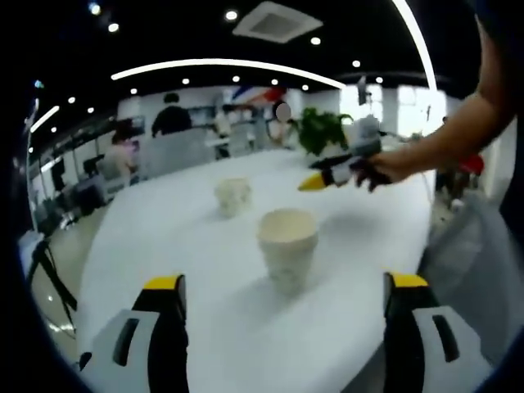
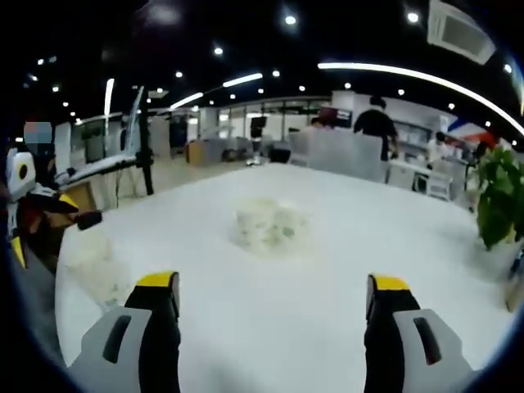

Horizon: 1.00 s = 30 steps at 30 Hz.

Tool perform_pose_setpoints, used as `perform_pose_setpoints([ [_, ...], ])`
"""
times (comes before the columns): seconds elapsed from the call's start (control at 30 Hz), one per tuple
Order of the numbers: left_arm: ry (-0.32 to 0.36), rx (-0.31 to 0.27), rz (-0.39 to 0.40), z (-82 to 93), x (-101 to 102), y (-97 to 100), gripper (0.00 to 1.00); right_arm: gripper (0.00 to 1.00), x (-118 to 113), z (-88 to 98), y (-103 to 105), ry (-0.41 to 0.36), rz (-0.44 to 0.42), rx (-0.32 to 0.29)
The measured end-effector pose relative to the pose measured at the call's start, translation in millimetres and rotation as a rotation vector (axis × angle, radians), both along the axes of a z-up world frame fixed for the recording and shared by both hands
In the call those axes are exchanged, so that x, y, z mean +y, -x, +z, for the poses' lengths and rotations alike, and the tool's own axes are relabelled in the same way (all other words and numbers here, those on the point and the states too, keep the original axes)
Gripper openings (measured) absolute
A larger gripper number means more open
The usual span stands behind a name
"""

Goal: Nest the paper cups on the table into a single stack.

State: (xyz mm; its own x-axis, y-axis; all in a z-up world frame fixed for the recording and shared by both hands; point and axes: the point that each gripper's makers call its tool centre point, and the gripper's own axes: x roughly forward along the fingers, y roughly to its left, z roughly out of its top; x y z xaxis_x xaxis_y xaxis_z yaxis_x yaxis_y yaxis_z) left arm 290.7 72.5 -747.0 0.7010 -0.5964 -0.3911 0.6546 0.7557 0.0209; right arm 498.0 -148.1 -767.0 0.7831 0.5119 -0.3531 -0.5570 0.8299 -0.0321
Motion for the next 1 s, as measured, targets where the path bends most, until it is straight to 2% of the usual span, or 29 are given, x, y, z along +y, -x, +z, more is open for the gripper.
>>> perform_pose_setpoints([
  [0.17,-0.005,0.006,0.019,-0.6,3,-2.3,1.0,0.92,2,-3.1,-37,-0.022,-0.008,0.015],
  [0.23,0.004,-0.018,0.042,5.4,8,-5.1,1.0,0.91,5,-4.0,-50,-0.026,-0.004,0.017],
  [0.3,0.03,0.013,0.066,3.6,12,-5.7,1.0,0.89,8,-3.8,-61,-0.025,0.003,0.008],
  [0.37,0.034,0.015,0.098,4.6,19,-9.3,1.0,0.86,14,-2.9,-74,-0.012,0.027,-0.013],
  [0.4,0.064,0.015,0.121,7.7,21,-11.1,1.0,0.86,15,-4.8,-79,-0.005,0.03,-0.009],
  [0.53,0.065,0.027,0.136,3.9,23,-12.1,1.0,0.85,22,-10.4,-96,0.01,0.054,-0.001],
  [0.67,0.012,0.021,0.08,-2.1,13,-7.1,1.0,0.82,23,-22.4,-120,0.027,0.054,0.014],
  [0.77,-0.056,0.01,0.021,-7.8,3,-1.5,1.0,0.79,27,-27.2,-131,0.02,0.052,0.021],
  [0.83,-0.072,0.003,0.001,-9.8,-2,0.4,1.0,0.78,30,-33.8,-137,0.023,0.056,0.029],
  [0.93,-0.068,0.013,0.013,-12.3,2,-2.4,0.99,0.73,37,-45.1,-145,0.014,0.052,0.05],
  [1.0,-0.046,0.026,0.054,-11.9,8,-6.7,0.99,0.7,42,-48.9,-147,0.008,0.051,0.052],
])
